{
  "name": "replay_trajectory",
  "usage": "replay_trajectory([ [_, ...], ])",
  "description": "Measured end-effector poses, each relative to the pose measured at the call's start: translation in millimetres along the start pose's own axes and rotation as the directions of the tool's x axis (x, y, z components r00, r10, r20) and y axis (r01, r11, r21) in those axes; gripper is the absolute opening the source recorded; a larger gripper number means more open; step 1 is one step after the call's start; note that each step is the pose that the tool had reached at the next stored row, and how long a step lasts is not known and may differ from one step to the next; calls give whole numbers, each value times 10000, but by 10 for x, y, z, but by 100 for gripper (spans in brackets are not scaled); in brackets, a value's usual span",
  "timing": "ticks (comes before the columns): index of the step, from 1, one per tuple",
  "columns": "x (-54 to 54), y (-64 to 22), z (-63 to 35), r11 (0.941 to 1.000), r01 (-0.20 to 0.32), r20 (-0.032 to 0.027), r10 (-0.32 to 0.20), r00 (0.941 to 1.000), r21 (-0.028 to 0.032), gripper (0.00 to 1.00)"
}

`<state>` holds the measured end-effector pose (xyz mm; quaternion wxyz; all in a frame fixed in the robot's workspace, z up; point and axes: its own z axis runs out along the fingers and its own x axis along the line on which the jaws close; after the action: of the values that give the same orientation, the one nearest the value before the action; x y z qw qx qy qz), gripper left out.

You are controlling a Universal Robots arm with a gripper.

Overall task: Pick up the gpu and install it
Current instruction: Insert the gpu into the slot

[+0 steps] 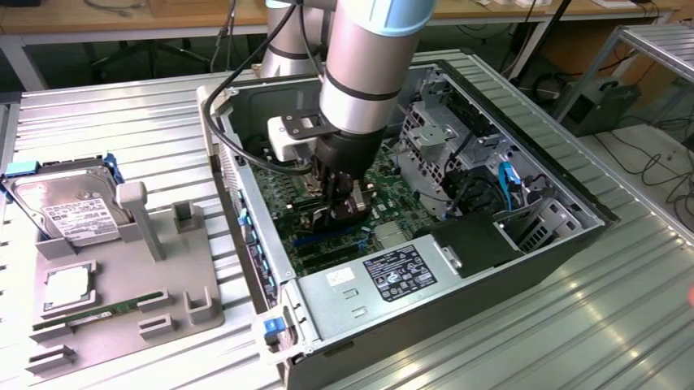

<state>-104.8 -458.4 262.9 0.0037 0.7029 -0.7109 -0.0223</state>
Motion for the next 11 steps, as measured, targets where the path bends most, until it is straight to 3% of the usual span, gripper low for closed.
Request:
replay_trajectory([
  [11,2,-2,41,10000,0,-5,0,10000,-2,26],
])
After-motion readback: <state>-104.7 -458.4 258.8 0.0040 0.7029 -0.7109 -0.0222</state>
